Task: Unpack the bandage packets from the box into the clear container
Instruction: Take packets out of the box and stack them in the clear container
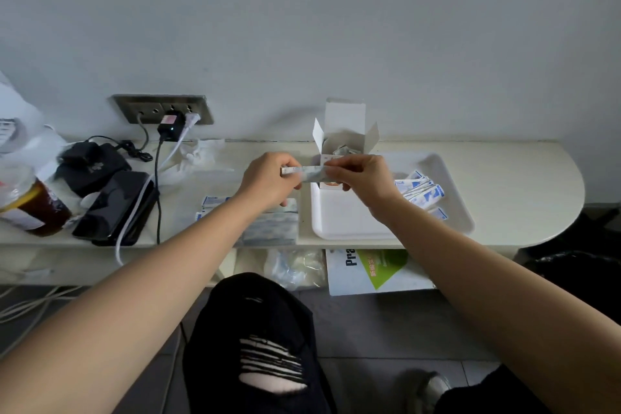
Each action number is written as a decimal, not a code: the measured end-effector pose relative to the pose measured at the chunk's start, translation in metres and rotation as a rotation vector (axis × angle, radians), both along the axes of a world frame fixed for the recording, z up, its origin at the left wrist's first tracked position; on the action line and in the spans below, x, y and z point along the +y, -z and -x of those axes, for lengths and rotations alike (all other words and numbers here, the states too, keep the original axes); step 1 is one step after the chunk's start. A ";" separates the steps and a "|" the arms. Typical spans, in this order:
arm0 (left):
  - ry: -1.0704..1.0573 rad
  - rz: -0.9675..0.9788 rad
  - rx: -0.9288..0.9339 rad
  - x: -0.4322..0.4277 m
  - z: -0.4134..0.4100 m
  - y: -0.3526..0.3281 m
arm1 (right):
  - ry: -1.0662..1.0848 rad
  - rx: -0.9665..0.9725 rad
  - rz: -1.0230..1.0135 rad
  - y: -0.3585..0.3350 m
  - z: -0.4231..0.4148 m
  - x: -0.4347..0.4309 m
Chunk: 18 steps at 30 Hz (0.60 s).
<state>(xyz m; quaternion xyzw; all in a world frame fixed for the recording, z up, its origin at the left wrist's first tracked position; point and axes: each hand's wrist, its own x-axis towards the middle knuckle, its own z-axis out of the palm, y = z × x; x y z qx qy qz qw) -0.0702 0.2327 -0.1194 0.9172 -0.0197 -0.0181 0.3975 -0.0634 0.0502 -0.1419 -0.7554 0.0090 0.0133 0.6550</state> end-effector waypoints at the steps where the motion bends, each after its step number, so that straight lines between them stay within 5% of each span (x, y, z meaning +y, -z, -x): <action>1: 0.001 0.011 -0.008 0.007 0.002 0.000 | -0.016 0.007 -0.014 -0.001 0.000 0.006; 10: -0.004 -0.066 0.077 0.058 0.009 -0.008 | -0.124 0.013 0.174 -0.004 -0.005 0.040; 18: -0.045 -0.228 -0.051 0.073 0.005 0.000 | -0.118 0.066 0.147 -0.006 -0.004 0.062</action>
